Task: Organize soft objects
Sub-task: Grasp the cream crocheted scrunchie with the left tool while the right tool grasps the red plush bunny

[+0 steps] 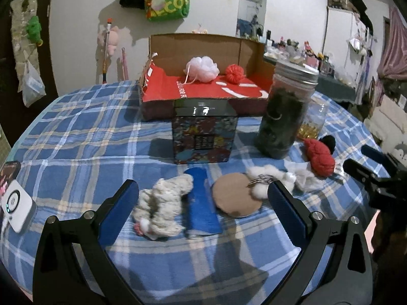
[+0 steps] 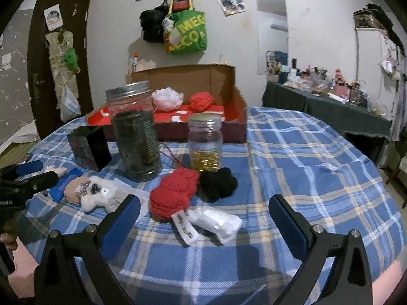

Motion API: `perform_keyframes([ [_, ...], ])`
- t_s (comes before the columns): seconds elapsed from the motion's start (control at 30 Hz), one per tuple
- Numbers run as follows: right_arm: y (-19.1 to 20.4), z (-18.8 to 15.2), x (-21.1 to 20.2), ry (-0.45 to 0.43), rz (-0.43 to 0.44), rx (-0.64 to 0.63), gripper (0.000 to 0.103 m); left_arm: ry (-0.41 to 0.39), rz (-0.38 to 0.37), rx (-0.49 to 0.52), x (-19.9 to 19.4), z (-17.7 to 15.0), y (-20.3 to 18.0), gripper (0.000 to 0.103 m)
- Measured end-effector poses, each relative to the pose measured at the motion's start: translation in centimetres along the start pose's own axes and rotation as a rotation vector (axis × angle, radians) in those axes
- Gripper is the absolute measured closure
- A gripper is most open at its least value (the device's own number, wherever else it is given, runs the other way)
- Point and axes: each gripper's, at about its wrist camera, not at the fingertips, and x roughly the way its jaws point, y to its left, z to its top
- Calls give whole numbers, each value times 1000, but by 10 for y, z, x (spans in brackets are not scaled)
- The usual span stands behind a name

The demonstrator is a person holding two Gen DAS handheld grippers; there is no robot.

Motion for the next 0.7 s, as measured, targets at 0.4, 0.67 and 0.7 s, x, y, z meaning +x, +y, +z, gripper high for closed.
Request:
perform_keyframes([
  [0.4,23,15,35,95,76,-11,19,86,20,30,21,5,34,1],
  [0.67,31,15,52,156,56,-17,28,134,-31,-4,28,-3,54,12],
  [0.7,31,16,53,163,53,-19,31,140,-53,-9,29,-4,55,14],
])
